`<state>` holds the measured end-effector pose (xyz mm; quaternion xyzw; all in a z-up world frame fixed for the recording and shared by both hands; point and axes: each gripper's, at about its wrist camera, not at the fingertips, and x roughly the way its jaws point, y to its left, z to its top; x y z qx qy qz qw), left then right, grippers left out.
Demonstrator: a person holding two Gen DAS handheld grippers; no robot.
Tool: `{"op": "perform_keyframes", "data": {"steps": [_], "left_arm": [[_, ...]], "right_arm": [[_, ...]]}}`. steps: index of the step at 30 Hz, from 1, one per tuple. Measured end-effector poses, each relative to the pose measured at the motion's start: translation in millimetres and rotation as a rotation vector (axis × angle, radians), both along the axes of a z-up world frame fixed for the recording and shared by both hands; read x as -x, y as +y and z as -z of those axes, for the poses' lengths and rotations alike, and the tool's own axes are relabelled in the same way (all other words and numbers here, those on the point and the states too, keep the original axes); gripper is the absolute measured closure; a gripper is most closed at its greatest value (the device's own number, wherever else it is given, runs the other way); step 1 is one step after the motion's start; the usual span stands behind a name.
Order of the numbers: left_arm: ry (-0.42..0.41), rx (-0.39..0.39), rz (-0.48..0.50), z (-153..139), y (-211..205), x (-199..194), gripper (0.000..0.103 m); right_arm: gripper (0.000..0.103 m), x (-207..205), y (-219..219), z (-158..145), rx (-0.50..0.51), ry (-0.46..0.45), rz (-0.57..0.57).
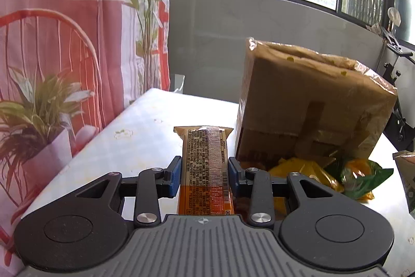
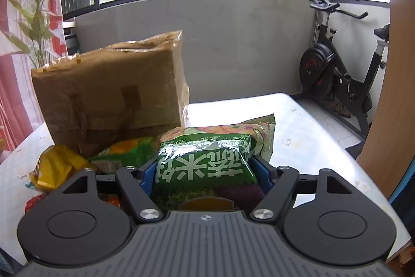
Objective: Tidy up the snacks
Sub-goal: 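Carry both snacks over the box and open both tools to drop them in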
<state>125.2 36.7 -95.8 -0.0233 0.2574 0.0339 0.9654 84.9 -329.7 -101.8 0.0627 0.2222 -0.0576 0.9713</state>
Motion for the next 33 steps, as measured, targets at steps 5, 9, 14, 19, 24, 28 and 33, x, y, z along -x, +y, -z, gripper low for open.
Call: {"op": "perform_keyframes", "data": {"steps": [5,9,14,19,24,28,33], "left_arm": [[-0.067,-0.015,0.017,-23.5,-3.4,-8.0,0.064],[-0.116,-0.026,0.042,-40.9,-11.1,-12.9,0.064],[-0.173,-0.004,0.101,-63.0,-23.0,-23.3,0.064],[-0.242,0.013,0.183,-88.0,-43.0,-48.1,0.064],[-0.228,0.037,0.271,-101.5,-71.4,-98.2,0.064],[-0.163,0.064,0.262,-97.5,-83.2,-150.2,0.064],[-0.105,0.065,0.243,-83.6,-90.7,-202.4,0.064]], "right_arm": [[0.029,-1.6,-10.3,-19.8,0.004,-0.071,0.017],[0.029,-8.0,-13.2,-38.8,0.017,-0.137,-0.004],[0.029,-19.4,-10.9,-64.9,0.019,-0.218,-0.056],[0.029,-53.9,-4.4,-90.2,0.002,-0.296,-0.127],[0.029,-109.1,16.8,-110.6,0.04,-0.353,-0.221],[0.029,-163.5,37.7,-112.3,0.037,-0.313,-0.27],[0.029,-213.2,55.8,-96.6,0.04,-0.22,-0.292]]}}
